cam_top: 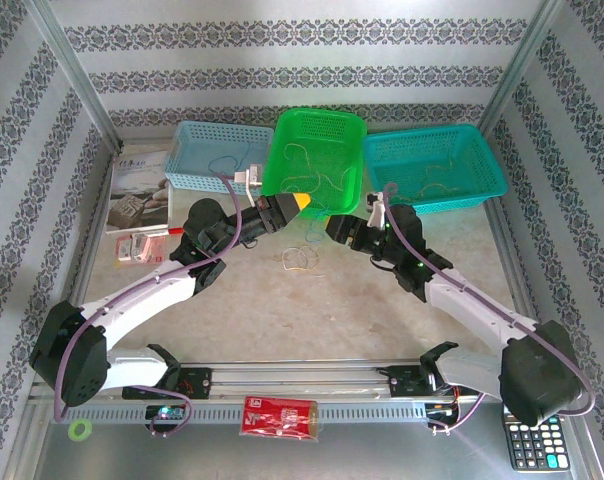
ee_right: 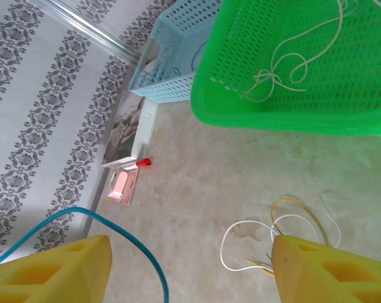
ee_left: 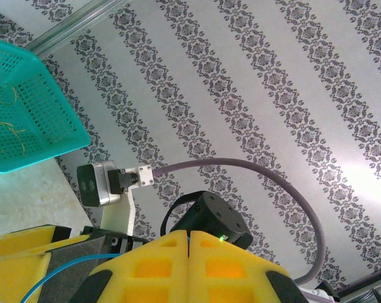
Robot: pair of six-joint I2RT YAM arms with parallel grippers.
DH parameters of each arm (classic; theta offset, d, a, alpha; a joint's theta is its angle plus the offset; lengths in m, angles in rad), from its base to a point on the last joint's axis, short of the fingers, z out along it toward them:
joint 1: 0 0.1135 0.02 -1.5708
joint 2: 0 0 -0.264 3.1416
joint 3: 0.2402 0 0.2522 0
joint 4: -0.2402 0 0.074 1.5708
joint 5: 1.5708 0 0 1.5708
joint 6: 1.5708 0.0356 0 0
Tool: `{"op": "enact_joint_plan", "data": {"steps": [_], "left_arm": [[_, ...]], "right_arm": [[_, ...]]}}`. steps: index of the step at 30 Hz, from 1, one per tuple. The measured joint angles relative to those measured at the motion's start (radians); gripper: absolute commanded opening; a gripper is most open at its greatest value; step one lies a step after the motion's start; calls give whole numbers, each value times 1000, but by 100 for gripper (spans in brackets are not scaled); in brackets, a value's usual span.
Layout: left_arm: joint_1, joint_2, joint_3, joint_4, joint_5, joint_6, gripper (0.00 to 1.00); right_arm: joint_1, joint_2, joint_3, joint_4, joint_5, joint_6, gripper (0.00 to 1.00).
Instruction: Untangle the cables
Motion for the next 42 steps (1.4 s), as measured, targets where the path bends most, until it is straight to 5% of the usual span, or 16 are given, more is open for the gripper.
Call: {"op": "enact_joint_plan", "data": {"steps": [11,18,42], "left_arm": [[0,11,0,22,4,-20,0],[0,20,0,31,15,-22,0],[2,45,251,34,8,-73,0]], "right_arm": [[0,113,14,92,-44,46,51],[-3,151,25,149,-67,73,0],[-30,147,-205,256,40,60,0]]}}
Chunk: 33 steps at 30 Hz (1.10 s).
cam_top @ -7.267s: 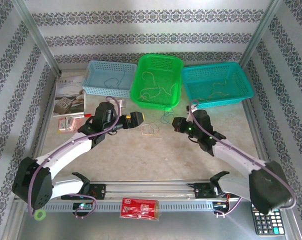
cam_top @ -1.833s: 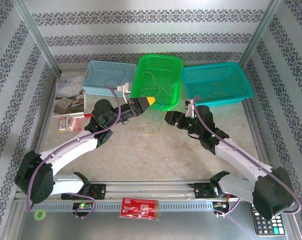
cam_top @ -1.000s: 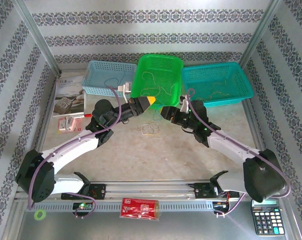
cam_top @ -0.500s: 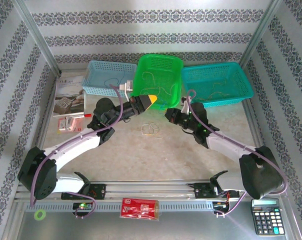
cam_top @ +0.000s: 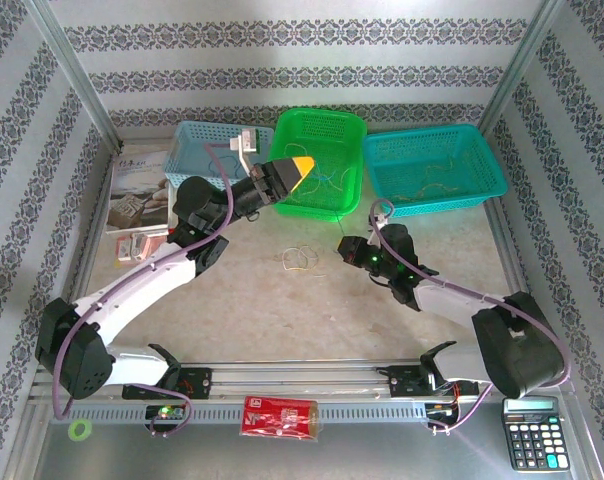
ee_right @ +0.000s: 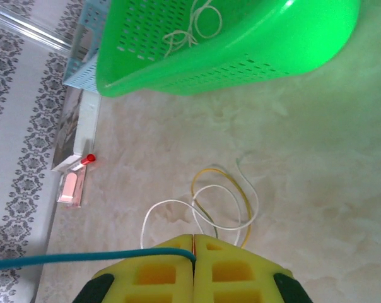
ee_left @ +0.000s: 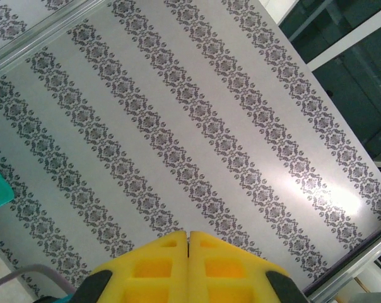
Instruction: Untangle the cables
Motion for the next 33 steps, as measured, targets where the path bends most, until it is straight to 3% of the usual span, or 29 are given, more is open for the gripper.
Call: {"op": "enact_joint_plan", "data": {"steps": [5,14,21,27,33], "left_arm": [[13,2,55,-63,-6,23,0],[113,5,172,-100,-16,76,0],[274,11,190,-97,-17,78,0],[383,29,248,-144,-17,141,0],[451,75,303,-190,-23,240,0]], "right_arm": [[6,-16,-8,33,0,-9,1],[31,-37,-35,-37,28,-15,37],[31,-86,-42,-94,45,-19,54],[31,-167,-42,-140,46,-19,63],[31,-272,-42,-205,46,-19,66]]}}
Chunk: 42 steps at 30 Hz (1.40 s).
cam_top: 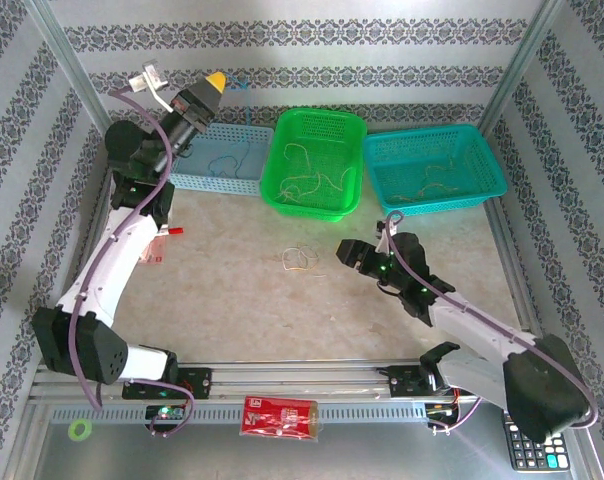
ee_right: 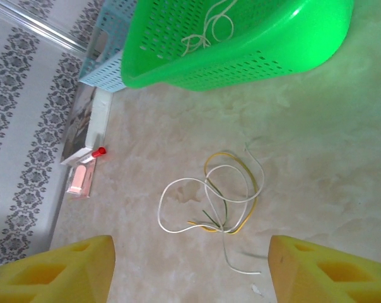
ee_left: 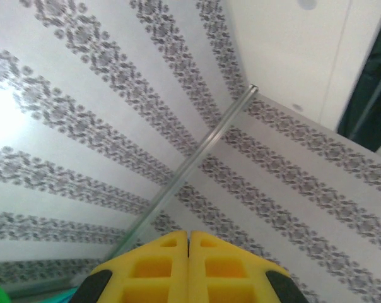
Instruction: Untangle the cables
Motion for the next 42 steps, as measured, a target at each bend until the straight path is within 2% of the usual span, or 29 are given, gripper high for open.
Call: {"op": "enact_joint_plan", "data": {"steps": [6,13,22,29,31,36,38,42], "left_arm": [[53,108,54,-33,-23,80,0],[99,280,170,-33,-51,100,0],[124,488,299,-33,-74,137,5],[154,646,308,-83,-77,211,11],[165,676,298,-102,-77,226,17],[194,694,233,-152,-74,242,50],[198,693,230,-162,-70,249,60],[201,665,213,-168,-59,251,73]], "right_arm": [[0,-114,0,-80,0,0,67],[-1,-208,3,-161,0,-1,68],[-21,-227,6,-203,-5,-1,68],[-34,-231,10,-227,-27,-3,68],[-40,-236,10,-235,-31,-4,68],[-47,-244,19,-256,-38,-6,68],[-47,-244,30,-263,-40,-11,68],[-47,-244,47,-266,-43,-23,68]]}}
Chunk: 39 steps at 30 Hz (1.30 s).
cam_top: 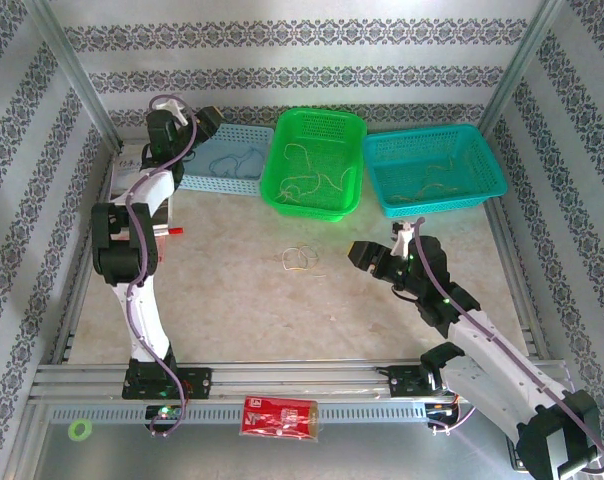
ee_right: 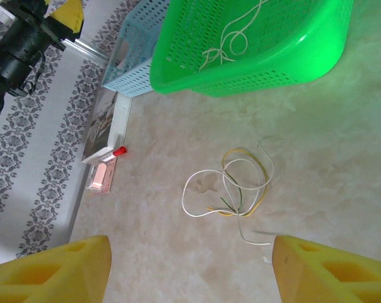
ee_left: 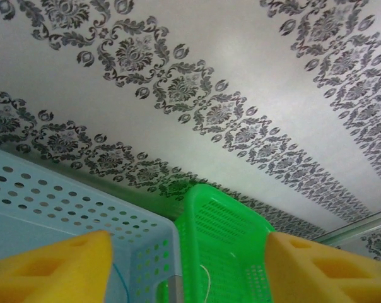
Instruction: Untangle the cables
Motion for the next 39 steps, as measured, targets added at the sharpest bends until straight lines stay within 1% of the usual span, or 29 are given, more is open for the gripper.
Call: {"op": "enact_joint_plan", "data": {"steps": [5,8,14,17,19,22,26,29,31,34,39], "left_arm": [[0,-86,-39,11,34,-37,84],[0,-169,-111,62,69,-93,89],[-6,-359,-359,167,148,-184,93],[-23,-458,-502,166,174,-186,93],[-48,-532,-589,134,177,-161,93],[-123,-653,-686,22,164,-71,94],[-289,-792,-757,-156,87,82,94],[-399,-841,-801,-240,25,157,94],[-451,-841,-823,-283,-24,194,94],[-521,-800,-834,-356,-99,250,91],[-591,-682,-809,-435,-176,327,82]], "right_arm": [[0,24,8,-6,-3,-12,68],[1,55,13,-8,-3,-29,68],[16,94,13,-14,1,-37,68],[23,108,13,-10,6,-38,68],[27,121,13,-6,13,-37,68],[29,142,13,2,18,-38,68],[34,169,13,16,29,-42,68],[36,186,13,27,43,-49,68],[35,192,13,32,55,-53,68],[32,195,13,36,71,-57,68],[9,194,13,36,76,-60,68]]}}
